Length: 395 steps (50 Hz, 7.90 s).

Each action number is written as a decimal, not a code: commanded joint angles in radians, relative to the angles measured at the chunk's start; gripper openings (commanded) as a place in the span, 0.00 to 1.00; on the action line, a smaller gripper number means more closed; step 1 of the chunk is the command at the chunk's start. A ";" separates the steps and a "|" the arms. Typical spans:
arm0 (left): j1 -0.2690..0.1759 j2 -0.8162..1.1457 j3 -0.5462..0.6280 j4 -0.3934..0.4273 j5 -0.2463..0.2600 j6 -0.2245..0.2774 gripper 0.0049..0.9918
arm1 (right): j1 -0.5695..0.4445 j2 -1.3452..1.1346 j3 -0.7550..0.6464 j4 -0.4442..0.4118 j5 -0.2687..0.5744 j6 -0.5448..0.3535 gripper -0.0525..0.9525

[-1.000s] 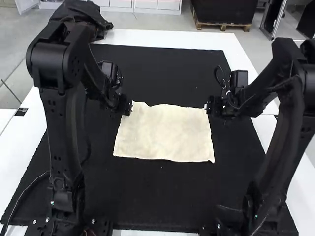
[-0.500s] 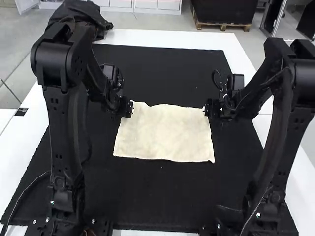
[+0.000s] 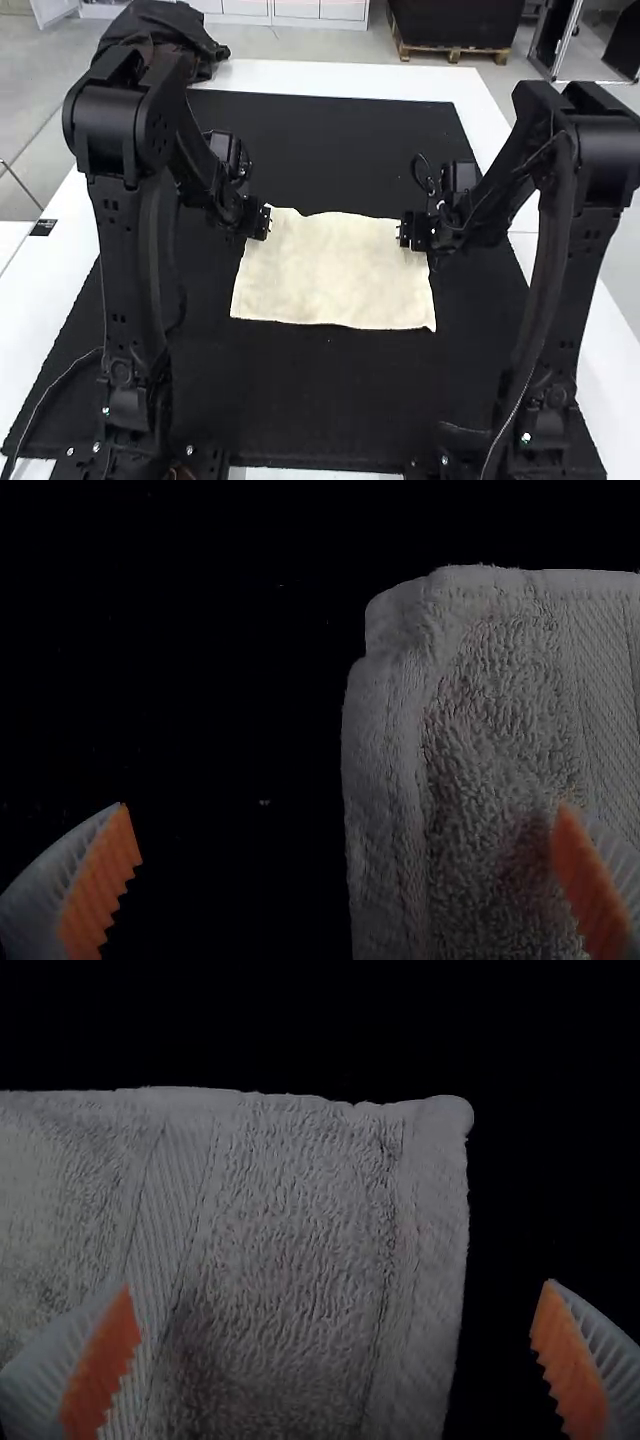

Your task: Fold the towel.

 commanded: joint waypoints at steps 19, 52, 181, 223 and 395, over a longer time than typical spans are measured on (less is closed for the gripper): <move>-0.009 0.044 0.022 0.000 0.003 0.006 0.97 | 0.009 0.061 0.029 0.032 0.072 -0.073 0.96; -0.022 0.073 -0.051 0.102 -0.039 0.034 0.02 | 0.003 0.092 0.006 0.030 -0.033 -0.068 0.03; 0.047 -0.623 -0.281 -0.260 0.033 0.086 0.02 | -0.076 -0.614 -0.170 -0.501 -0.174 -0.030 0.03; 0.047 -0.753 -0.453 -0.299 0.012 0.146 0.02 | -0.206 -0.675 -0.296 -0.643 -0.220 -0.150 0.03; 0.095 -0.997 -0.512 -0.157 -0.090 0.176 0.97 | 0.004 -0.595 -0.222 -0.768 -0.166 -0.226 0.95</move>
